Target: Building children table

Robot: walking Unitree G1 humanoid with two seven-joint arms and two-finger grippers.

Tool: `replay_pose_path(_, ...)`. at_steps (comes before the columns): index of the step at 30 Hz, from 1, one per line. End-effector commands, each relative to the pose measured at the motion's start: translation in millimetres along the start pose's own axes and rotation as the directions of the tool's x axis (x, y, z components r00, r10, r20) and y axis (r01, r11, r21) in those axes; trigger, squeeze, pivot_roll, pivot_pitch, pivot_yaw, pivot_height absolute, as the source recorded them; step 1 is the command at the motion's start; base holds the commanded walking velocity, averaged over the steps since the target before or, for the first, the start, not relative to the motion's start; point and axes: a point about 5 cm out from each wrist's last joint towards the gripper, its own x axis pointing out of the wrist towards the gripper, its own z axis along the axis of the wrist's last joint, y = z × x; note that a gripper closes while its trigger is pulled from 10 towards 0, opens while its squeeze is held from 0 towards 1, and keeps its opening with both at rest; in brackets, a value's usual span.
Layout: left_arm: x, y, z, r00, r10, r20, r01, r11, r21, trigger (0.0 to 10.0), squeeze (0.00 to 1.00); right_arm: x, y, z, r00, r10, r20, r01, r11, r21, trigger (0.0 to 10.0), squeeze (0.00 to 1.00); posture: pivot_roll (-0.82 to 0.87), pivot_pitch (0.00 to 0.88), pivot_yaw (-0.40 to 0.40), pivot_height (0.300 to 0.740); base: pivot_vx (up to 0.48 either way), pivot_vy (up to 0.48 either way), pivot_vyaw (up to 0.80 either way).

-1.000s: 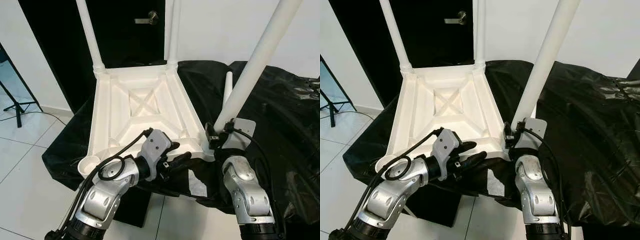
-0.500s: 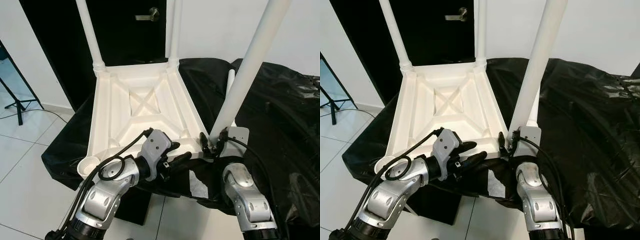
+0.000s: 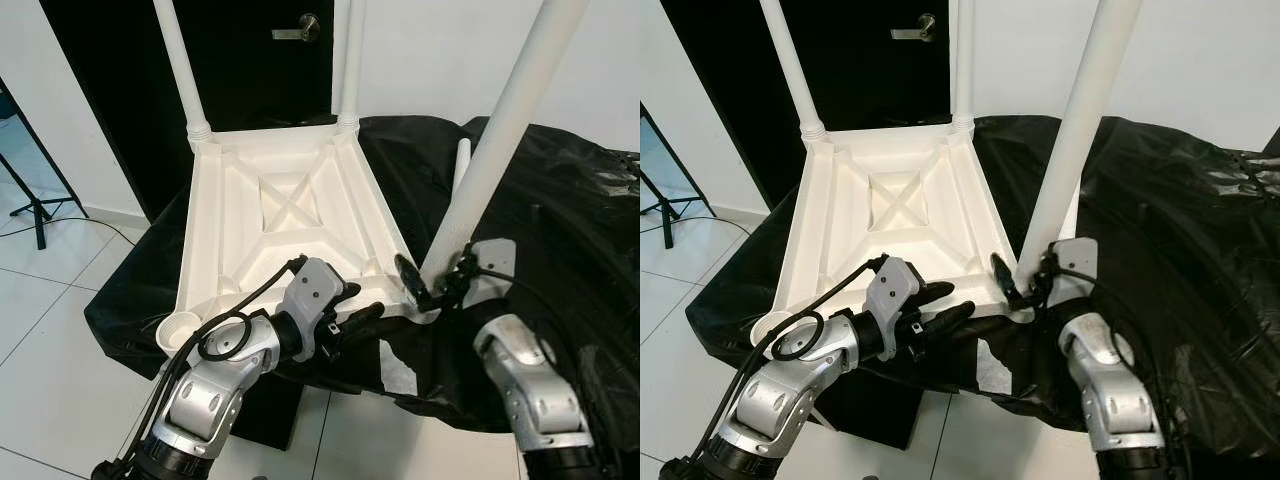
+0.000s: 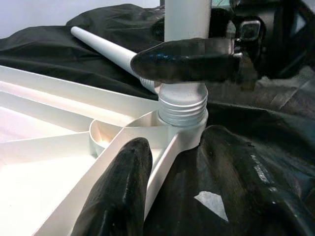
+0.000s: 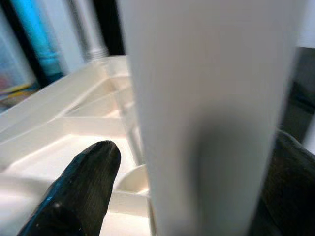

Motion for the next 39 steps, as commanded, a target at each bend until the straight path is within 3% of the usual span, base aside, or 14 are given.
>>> replay_pose_path(1, 0.9, -2.8, -1.9, 1.0, -0.001, -0.003, 0.001, 1.0, 0.006, 10.0, 0.0, -0.3, -1.1, -2.0, 1.0, 0.032, 0.0, -0.032, 0.999, 0.016, 10.0, 0.0, 0.0, 0.0, -0.007, 0.74, 0.0, 0.0, 0.0)
replay_pose_path(5, 3.4, -6.6, -3.2, 1.0, 0.001, 0.001, -0.001, 1.0, -0.001, 10.0, 0.0, 1.8, -11.3, -6.2, 0.99, 0.136, -0.045, -0.137, 0.99, -0.031, 10.0, 0.0, 0.01, 0.0, -0.016, 0.74, 0.0, 0.0, 0.0)
replay_pose_path(7, 3.4, -6.6, -3.2, 1.0, 0.001, 0.001, -0.001, 1.0, -0.001, 10.0, 0.0, 1.8, -11.3, -6.2, 0.99, 0.136, -0.045, -0.137, 0.99, -0.031, 10.0, 0.0, 0.01, 0.0, -0.016, 0.74, 0.0, 0.0, 0.0)
replay_pose_path(8, 3.9, -6.9, -4.2, 1.0, 0.006, 0.003, -0.006, 1.0, -0.009, 10.0, 0.0, 3.1, -14.9, -8.3, 0.985, 0.161, -0.063, -0.164, 0.986, -0.043, 9.5, 0.0, 0.02, 0.0, -0.018, 0.74, 0.0, 0.0, 0.0)
replay_pose_path(9, 4.2, -7.0, -7.1, 1.0, 0.017, 0.001, -0.017, 1.0, -0.019, 10.0, 0.0, 5.5, -19.2, -10.0, 0.979, 0.188, -0.077, -0.192, 0.98, -0.055, 2.1, 0.0, 0.02, 0.0, -0.021, 0.74, 0.0, 0.0, 0.0)
replay_pose_path(10, 4.2, -7.0, -7.1, 1.0, 0.017, 0.001, -0.017, 1.0, -0.019, 10.0, 0.0, 5.5, -19.2, -10.0, 0.979, 0.188, -0.077, -0.192, 0.98, -0.055, 2.1, 0.0, 0.02, 0.0, -0.021, 0.74, 0.0, 0.0, 0.0)
replay_pose_path(11, 4.1, -7.0, -10.0, 1.0, 0.025, -0.002, -0.026, 0.999, -0.027, 10.0, 0.0, 8.1, -21.9, -11.5, 0.975, 0.207, -0.087, -0.213, 0.975, -0.066, 0.0, 0.0, 0.02, 0.0, -0.022, 0.74, 0.0, 0.0, 0.0)
replay_pose_path(22, 2.5, -3.5, -13.0, 0.999, 0.051, -0.014, -0.051, 0.998, -0.019, 10.0, 0.0, 12.1, -28.8, -19.8, 0.969, 0.219, -0.113, -0.227, 0.972, -0.056, 0.0, 0.0, 0.04, 0.0, -0.026, 0.74, 0.0, 0.0, 0.0)
replay_pose_path(23, 2.1, -2.9, -12.9, 0.999, 0.052, -0.014, -0.052, 0.998, -0.018, 10.0, 0.0, 11.8, -28.8, -21.5, 0.971, 0.212, -0.113, -0.218, 0.975, -0.045, 1.2, 0.0, 0.04, 0.0, -0.025, 0.74, 0.0, 0.0, 0.0)
replay_pose_path(24, 2.1, -2.9, -12.9, 0.999, 0.052, -0.014, -0.052, 0.998, -0.018, 10.0, 0.0, 11.8, -28.8, -21.5, 0.971, 0.212, -0.113, -0.218, 0.975, -0.045, 1.2, 0.0, 0.04, 0.0, -0.025, 0.74, 0.0, 0.0, 0.0)
replay_pose_path(25, 1.7, -1.8, -12.6, 0.998, 0.054, -0.015, -0.054, 0.998, -0.015, 10.0, 0.0, 10.8, -27.0, -23.2, 0.973, 0.201, -0.113, -0.207, 0.977, -0.045, 10.0, 0.0, 0.04, 0.0, -0.022, 0.74, 0.0, 0.0, 0.0)
replay_pose_path(33, 0.6, 2.4, -11.8, 0.998, 0.059, -0.013, -0.059, 0.998, -0.003, 10.0, 0.0, 5.9, -20.1, -35.4, 0.991, 0.055, -0.123, -0.058, 0.998, -0.025, 10.0, 0.0, 0.03, 0.0, -0.016, 0.74, 0.0, 0.0, 0.0)
replay_pose_path(39, 1.5, 2.9, -12.2, 0.998, 0.058, -0.012, -0.058, 0.998, 0.002, 10.0, 0.0, 3.6, -10.2, -42.6, 0.981, -0.154, -0.116, 0.153, 0.988, -0.017, 10.0, 0.0, 0.03, 0.0, -0.024, 0.74, 0.0, 0.0, 0.0)
